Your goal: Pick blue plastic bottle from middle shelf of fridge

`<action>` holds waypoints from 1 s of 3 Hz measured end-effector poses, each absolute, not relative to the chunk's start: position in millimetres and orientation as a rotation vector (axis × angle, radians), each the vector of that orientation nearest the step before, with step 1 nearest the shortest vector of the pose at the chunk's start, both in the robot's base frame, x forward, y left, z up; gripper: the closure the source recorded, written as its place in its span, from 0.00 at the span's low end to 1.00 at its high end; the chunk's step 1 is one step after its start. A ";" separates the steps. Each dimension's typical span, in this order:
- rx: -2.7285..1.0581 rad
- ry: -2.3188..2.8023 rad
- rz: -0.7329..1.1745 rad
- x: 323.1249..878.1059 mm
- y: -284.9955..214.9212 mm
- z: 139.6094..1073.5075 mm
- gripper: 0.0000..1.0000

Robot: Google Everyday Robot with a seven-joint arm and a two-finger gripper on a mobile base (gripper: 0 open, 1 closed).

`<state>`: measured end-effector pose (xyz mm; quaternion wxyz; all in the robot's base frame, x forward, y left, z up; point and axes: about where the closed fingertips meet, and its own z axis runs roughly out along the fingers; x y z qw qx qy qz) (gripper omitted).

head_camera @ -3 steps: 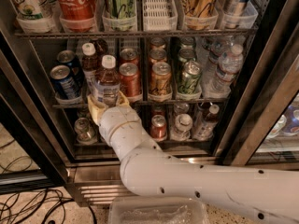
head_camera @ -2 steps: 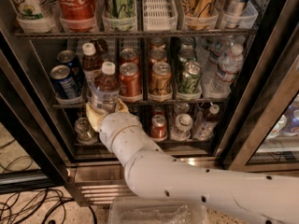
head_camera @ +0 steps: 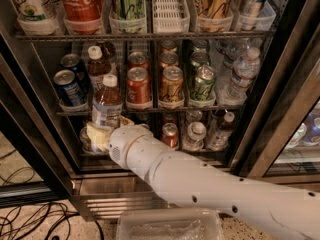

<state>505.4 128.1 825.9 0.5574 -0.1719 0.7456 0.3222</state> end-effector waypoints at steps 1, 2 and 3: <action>-0.496 1.778 0.836 499.4 127.7 828.1 1.00; -0.605 1.791 0.917 478.7 118.2 831.7 1.00; -0.605 1.791 0.917 478.7 118.2 831.7 1.00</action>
Offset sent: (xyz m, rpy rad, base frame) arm -0.0425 -0.0168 0.0072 -0.0366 0.0911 0.3247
